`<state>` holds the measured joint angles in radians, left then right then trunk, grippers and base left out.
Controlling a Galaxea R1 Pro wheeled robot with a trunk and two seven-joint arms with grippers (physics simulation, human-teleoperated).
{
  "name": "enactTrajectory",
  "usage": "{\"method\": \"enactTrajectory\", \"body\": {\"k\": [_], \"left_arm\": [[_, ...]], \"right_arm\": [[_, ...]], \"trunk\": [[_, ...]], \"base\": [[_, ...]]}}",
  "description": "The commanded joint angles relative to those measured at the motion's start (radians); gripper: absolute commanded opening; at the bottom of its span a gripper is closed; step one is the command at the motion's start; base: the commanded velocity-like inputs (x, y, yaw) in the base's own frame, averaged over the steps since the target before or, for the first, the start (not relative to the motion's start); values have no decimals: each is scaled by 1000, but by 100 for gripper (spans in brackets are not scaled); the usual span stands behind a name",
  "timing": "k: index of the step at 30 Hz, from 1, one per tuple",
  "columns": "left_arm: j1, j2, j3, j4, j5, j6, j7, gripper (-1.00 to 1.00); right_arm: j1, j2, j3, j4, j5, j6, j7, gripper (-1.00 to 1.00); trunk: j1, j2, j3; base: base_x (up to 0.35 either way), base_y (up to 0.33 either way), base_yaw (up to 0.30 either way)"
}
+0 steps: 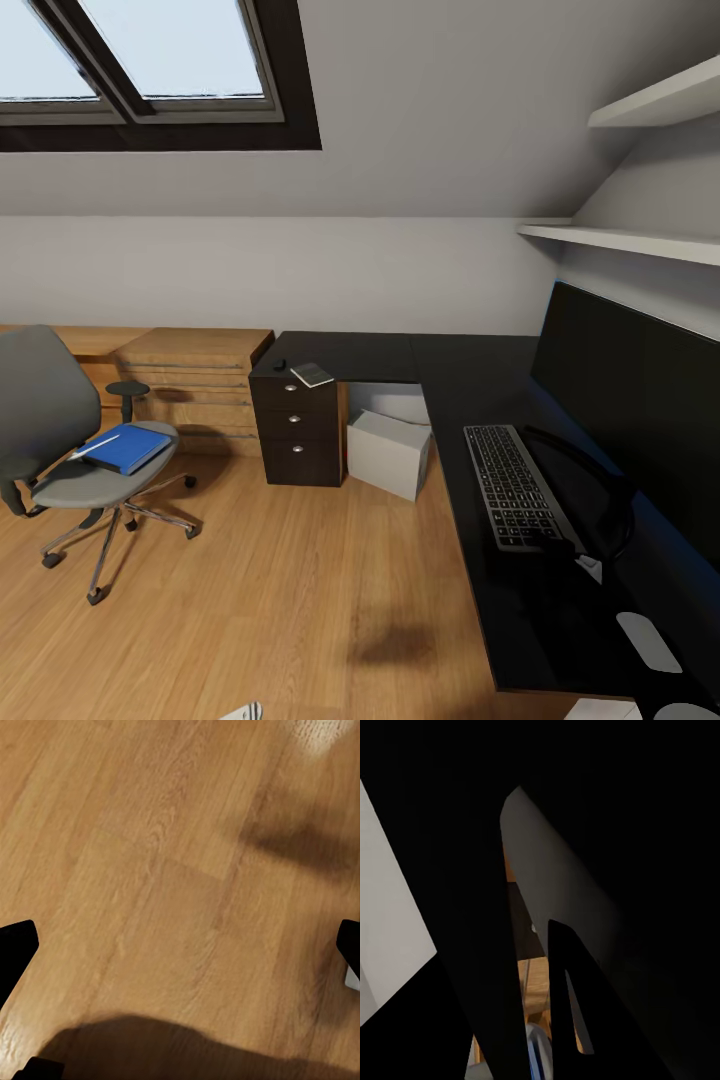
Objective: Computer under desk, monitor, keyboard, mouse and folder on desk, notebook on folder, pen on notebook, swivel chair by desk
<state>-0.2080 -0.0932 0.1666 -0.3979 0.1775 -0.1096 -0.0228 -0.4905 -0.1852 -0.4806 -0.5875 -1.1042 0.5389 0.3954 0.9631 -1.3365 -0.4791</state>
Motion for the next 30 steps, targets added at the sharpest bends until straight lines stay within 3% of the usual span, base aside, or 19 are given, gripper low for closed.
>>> {"method": "enactTrajectory", "body": {"k": [1, 14, 15, 30], "left_arm": [[-1, 0, 1, 1, 10, -2, -2, 100], [-1, 0, 2, 1, 10, -2, -3, 100], [-1, 0, 2, 1, 10, -2, -3, 100], [-1, 0, 2, 1, 10, -2, -3, 100]], "right_arm": [[0, 1, 0, 3, 27, 2, -76, -100], [0, 0, 0, 3, 27, 2, -76, -100], [0, 0, 0, 3, 27, 3, -76, 100], [0, 0, 0, 3, 27, 3, -76, 100]], "trunk": [[0, 0, -1], [0, 0, -1], [0, 0, -1], [0, 0, -1]], "base": [[0, 0, 0], [0, 0, 0], [0, 0, 0], [0, 0, 0]]}}
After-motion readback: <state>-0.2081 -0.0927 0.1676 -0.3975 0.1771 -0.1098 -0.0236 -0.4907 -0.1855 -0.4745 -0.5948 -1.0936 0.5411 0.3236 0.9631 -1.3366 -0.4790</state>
